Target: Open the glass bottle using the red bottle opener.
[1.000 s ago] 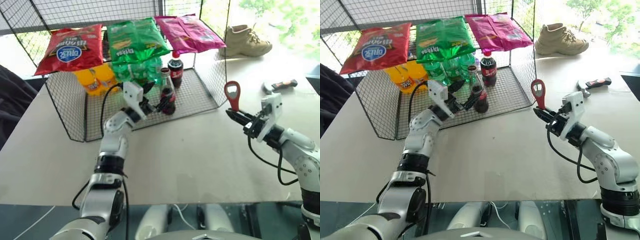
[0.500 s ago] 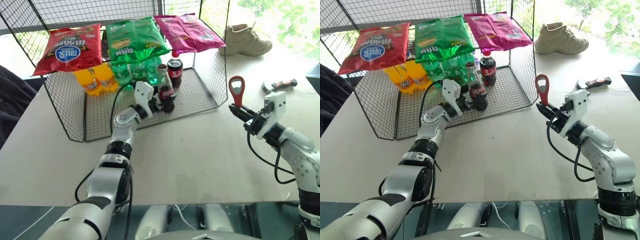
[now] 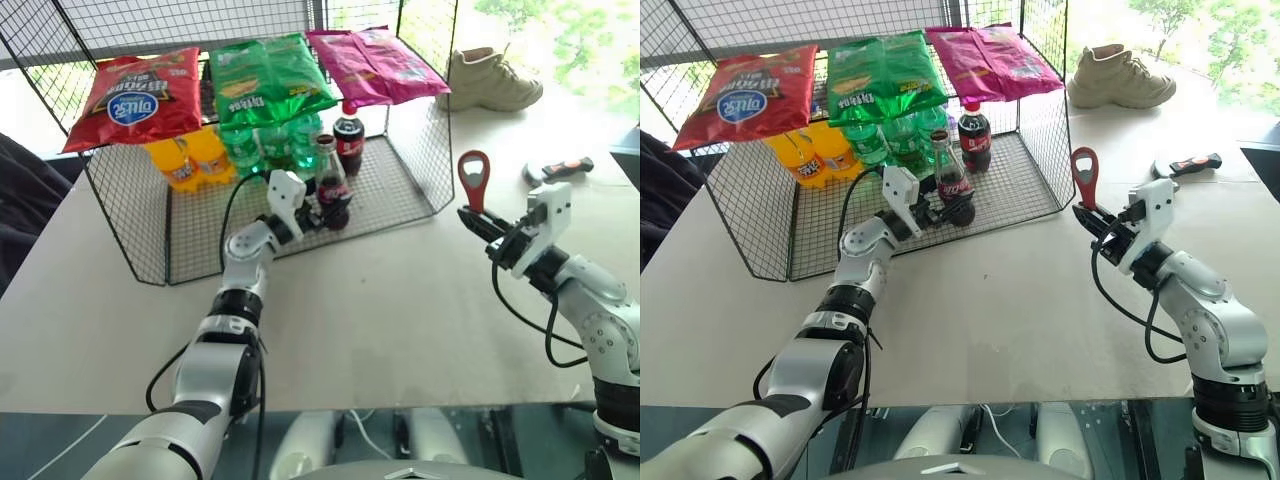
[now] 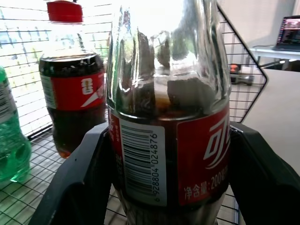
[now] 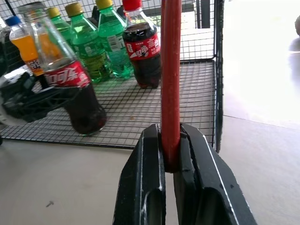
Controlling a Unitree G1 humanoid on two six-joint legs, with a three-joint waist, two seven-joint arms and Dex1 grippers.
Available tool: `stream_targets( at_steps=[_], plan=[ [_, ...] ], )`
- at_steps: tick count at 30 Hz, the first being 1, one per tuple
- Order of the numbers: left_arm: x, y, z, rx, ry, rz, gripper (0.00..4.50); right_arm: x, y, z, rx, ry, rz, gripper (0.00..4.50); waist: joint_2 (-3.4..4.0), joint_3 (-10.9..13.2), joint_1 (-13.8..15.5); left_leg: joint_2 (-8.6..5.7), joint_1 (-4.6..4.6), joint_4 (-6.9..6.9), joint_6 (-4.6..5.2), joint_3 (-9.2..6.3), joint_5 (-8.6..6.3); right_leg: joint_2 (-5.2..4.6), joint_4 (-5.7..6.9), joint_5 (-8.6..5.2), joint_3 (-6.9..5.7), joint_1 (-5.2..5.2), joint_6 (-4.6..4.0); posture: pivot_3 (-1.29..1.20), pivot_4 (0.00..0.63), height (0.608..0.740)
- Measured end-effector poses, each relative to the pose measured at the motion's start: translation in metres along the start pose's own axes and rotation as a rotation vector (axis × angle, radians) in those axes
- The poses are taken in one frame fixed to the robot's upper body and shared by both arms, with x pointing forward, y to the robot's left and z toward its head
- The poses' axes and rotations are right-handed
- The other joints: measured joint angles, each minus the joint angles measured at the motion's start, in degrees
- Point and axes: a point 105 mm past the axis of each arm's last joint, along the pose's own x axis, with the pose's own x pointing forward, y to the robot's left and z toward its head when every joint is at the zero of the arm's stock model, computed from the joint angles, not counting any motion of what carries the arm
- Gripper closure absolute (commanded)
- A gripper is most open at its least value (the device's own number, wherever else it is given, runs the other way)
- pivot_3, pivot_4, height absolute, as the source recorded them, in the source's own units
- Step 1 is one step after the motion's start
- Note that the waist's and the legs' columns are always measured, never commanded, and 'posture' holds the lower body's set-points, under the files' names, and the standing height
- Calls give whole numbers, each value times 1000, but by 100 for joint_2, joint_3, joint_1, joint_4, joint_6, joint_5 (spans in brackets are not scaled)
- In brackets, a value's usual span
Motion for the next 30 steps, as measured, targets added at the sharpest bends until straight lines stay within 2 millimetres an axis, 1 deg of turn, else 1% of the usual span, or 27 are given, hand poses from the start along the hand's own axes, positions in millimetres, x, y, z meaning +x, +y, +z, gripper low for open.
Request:
stream_targets(
  at_steps=[2,4,7,9,12,16,21,22,24,30],
  plan=[
    [-7,-8,5,-9,0,-36,1747,0,-1,0,-3,-3,-4,4500,0,0,-36,0,-4,1,0,0,0,0,1,0,1,-6,0,0,150,740],
    [-15,-23,14,-9,9,-88,1747,1,-4,1,-5,-9,-12,4500,1,-1,-59,1,-5,1,-1,0,0,-1,2,0,4,-6,0,0,150,740],
    [-20,-43,15,-24,27,-148,1747,2,-7,0,-3,-11,-21,4500,2,-1,-49,0,-4,4,-1,-2,1,-1,3,0,4,-4,-1,0,150,740],
    [-22,-52,13,-40,39,-157,1747,3,-8,1,-5,-18,-22,4500,3,-1,-45,0,-4,4,-1,-2,1,-1,7,1,3,-4,-2,0,150,740],
    [-22,-58,8,-44,52,-135,1747,4,-10,0,-4,-17,-25,4500,2,-1,-39,0,2,4,-2,-2,1,0,12,3,0,-2,-4,0,150,740],
    [-22,-60,3,-15,53,-85,1747,5,-9,-2,3,-18,-20,4500,3,-2,-42,0,2,4,-2,0,1,0,12,4,1,-2,-6,0,150,740],
    [-25,-63,0,-2,45,-82,1747,6,-11,0,-5,-23,-21,4500,3,-2,-45,0,2,4,-3,1,2,0,11,4,1,-3,-6,0,150,740],
    [-25,-63,0,0,45,-84,706,6,-11,0,-6,-24,-21,4500,3,-2,-45,0,2,4,-2,1,1,0,11,4,1,-2,-5,0,150,740],
    [-25,-64,3,15,30,-95,25,6,-10,0,-7,-24,-20,4500,5,-4,-45,0,4,4,-2,2,1,0,11,4,1,-1,-5,0,150,740],
    [-27,-65,5,37,15,-115,25,6,-9,0,-13,-20,-5,4500,6,-5,-44,0,5,5,-2,2,1,0,13,4,1,0,-5,0,150,740]
  ],
)
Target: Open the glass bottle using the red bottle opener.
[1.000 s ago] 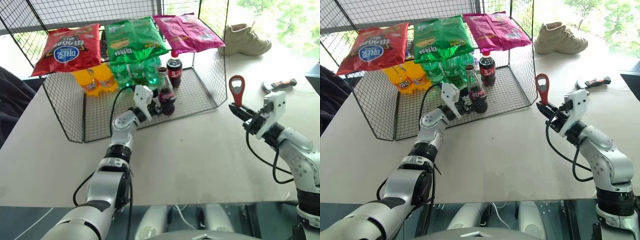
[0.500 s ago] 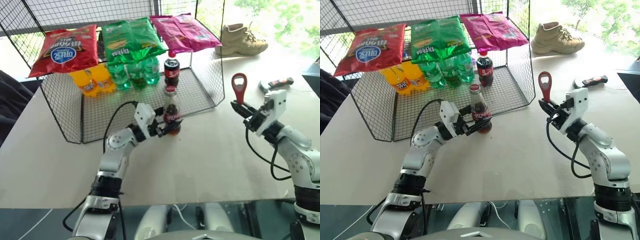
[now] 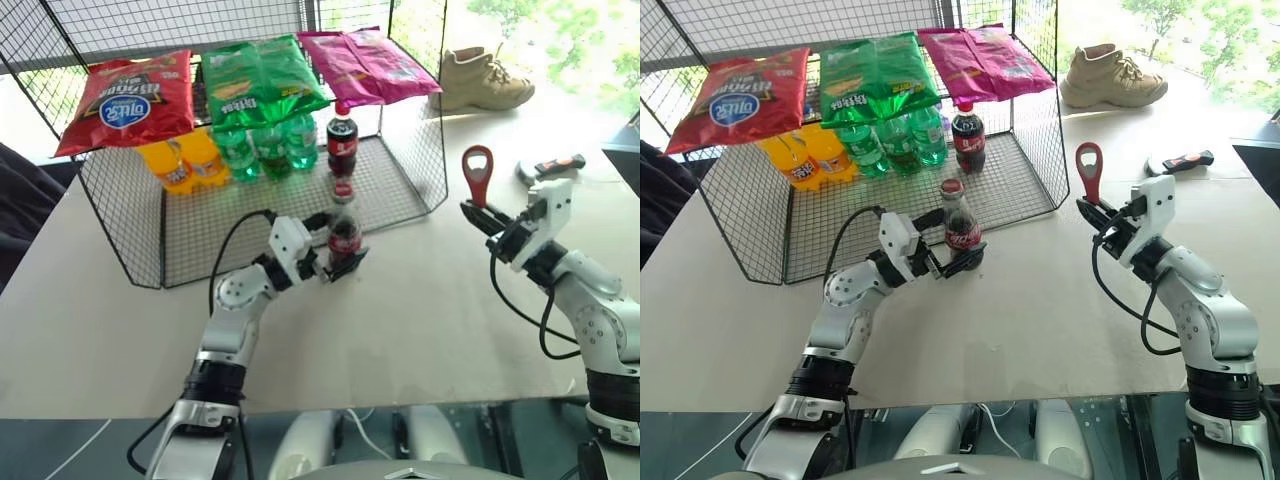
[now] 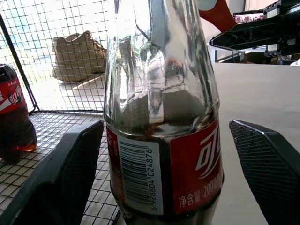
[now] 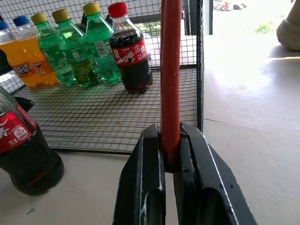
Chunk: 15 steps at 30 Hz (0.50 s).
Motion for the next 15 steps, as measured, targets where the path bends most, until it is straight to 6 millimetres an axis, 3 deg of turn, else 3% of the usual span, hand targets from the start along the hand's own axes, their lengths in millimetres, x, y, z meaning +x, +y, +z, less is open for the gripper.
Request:
stream_targets(
  at_steps=[9,15],
  plan=[
    [5,10,24,-12,-109,25,25,0,-1,-2,1,6,-5,4500,0,0,-1,0,0,2,0,0,0,0,2,0,0,0,0,0,150,740],
    [7,11,26,-35,-122,42,25,4,-2,-1,3,7,1,4500,1,-1,-2,0,0,2,0,0,0,1,2,0,-1,0,0,0,150,740]
  ],
)
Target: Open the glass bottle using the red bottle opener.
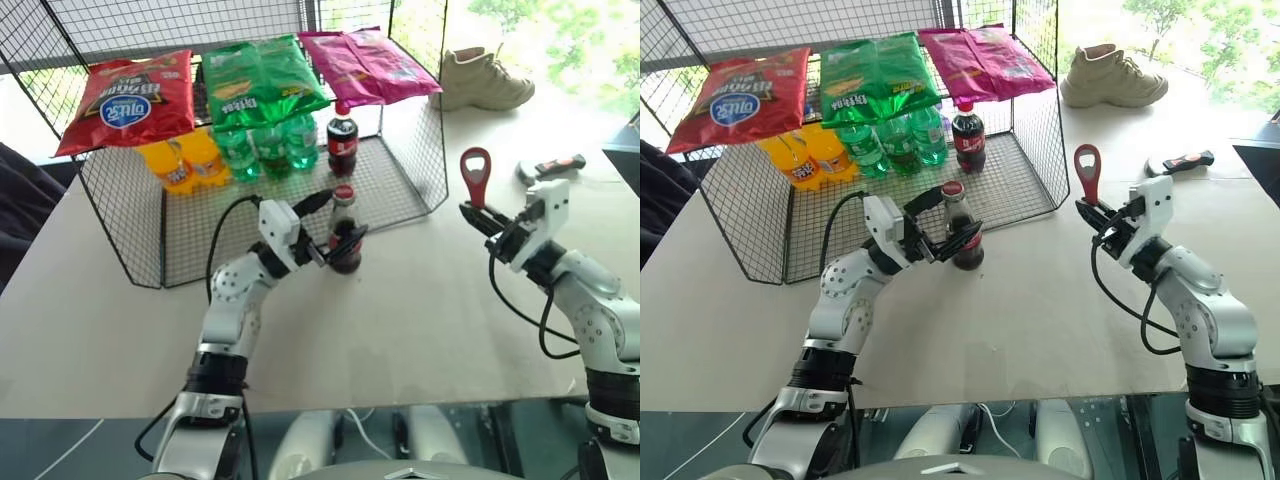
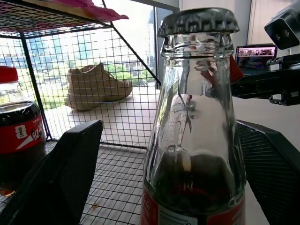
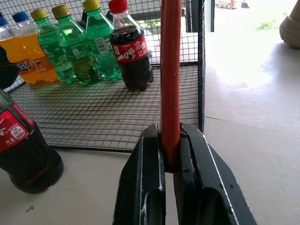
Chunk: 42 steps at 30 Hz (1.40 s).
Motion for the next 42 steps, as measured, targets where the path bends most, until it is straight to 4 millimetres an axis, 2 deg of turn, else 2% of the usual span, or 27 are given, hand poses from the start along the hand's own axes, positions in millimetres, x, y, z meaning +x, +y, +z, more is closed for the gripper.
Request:
stream_targets(
  at_steps=[5,28,42],
  plan=[
    [4,-3,9,-30,-31,-14,25,1,0,-2,-4,8,10,4500,0,0,-1,0,0,1,0,0,0,-1,0,0,1,1,0,0,150,740],
    [9,-5,13,-42,-41,-35,25,3,1,-6,-7,21,11,4500,0,0,1,0,1,3,0,0,0,0,1,0,1,2,0,0,150,740],
    [12,-4,7,-53,-36,-38,25,3,1,-4,-17,13,9,4500,0,0,-1,0,1,3,0,0,0,1,2,0,0,2,0,0,150,740]
  ],
)
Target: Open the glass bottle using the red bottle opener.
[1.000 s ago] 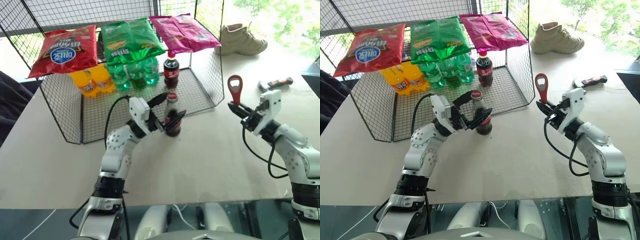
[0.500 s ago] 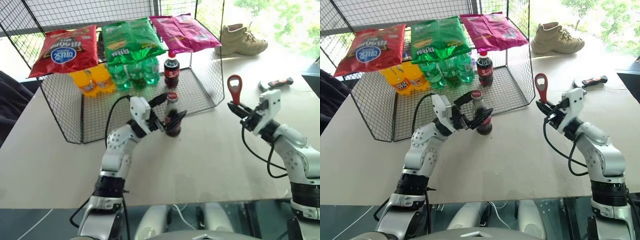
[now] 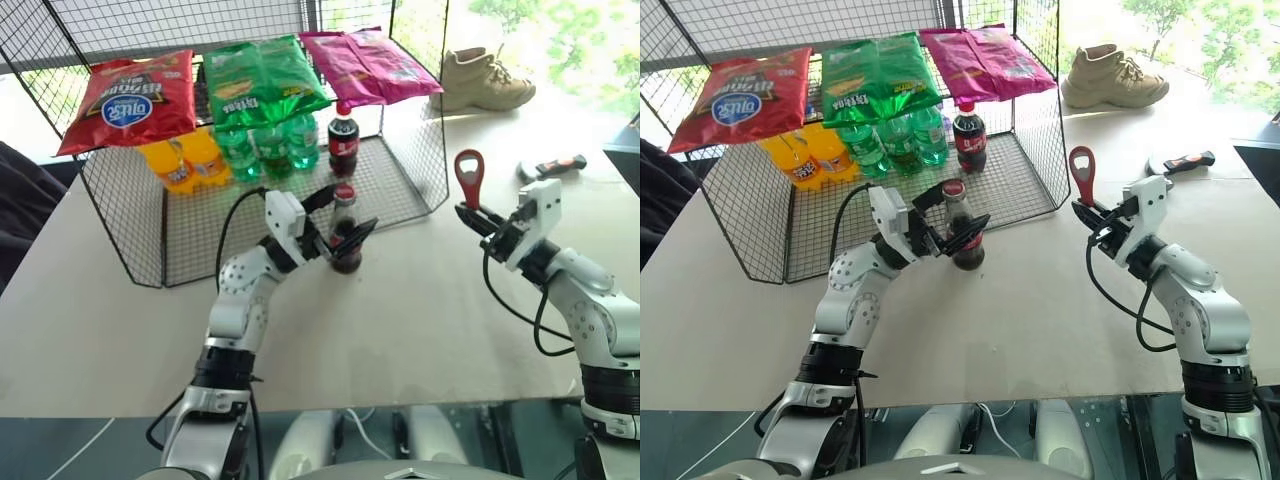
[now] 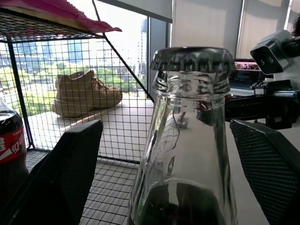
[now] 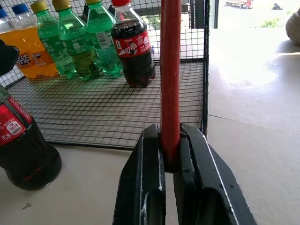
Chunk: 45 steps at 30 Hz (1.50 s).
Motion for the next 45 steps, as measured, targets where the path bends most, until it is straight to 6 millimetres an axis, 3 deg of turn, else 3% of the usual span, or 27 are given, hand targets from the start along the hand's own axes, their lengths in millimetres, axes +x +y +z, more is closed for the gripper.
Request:
stream_targets(
  at_steps=[3,6,8,15,19,23,25,31,37,45],
  plan=[
    [0,0,1,5,-5,-4,879,0,0,1,-2,-3,0,4500,0,0,0,0,0,0,0,0,0,0,0,0,0,0,0,0,150,740],
    [0,-2,1,3,-7,-14,2294,1,1,0,-2,-1,3,4500,0,0,0,0,0,0,0,0,0,0,0,0,0,0,0,0,150,740],
    [4,-3,7,1,-44,-20,2816,1,1,0,-3,0,4,4500,1,-4,10,0,9,1,0,-1,0,-1,0,0,-1,10,0,0,150,740],
    [4,-2,8,5,-45,-18,2955,1,3,-2,-5,6,7,4500,2,-5,7,0,33,1,0,2,0,0,4,0,3,30,0,0,150,740],
    [3,-1,8,9,-42,-17,2959,8,18,-6,-50,32,54,4500,3,-5,4,0,35,0,0,3,0,1,6,0,4,30,0,0,150,740],
    [0,-2,8,17,-37,-15,2962,24,45,-10,-197,43,120,4500,3,-6,-4,0,37,0,0,5,0,1,8,0,5,29,0,0,150,740],
    [-1,-2,8,18,-35,-14,2962,38,60,-2,-301,-9,143,4500,4,-6,-8,0,41,0,-1,7,1,1,10,0,6,29,0,0,150,740],
    [-1,-3,8,19,-34,-17,2962,62,75,20,-660,-154,131,4500,1,-9,6,0,46,-3,-2,8,1,15,7,0,5,29,0,0,150,740],
    [0,-2,8,21,-33,-15,2962,70,82,0,-930,-208,141,4500,1,-9,-4,0,46,-3,-5,12,3,26,8,0,10,28,0,0,150,740],
    [0,-1,8,20,-31,-12,2962,68,88,3,-1150,-352,138,4500,1,-10,-8,1,50,-4,-7,13,4,30,9,0,13,29,0,0,150,740]
  ],
)
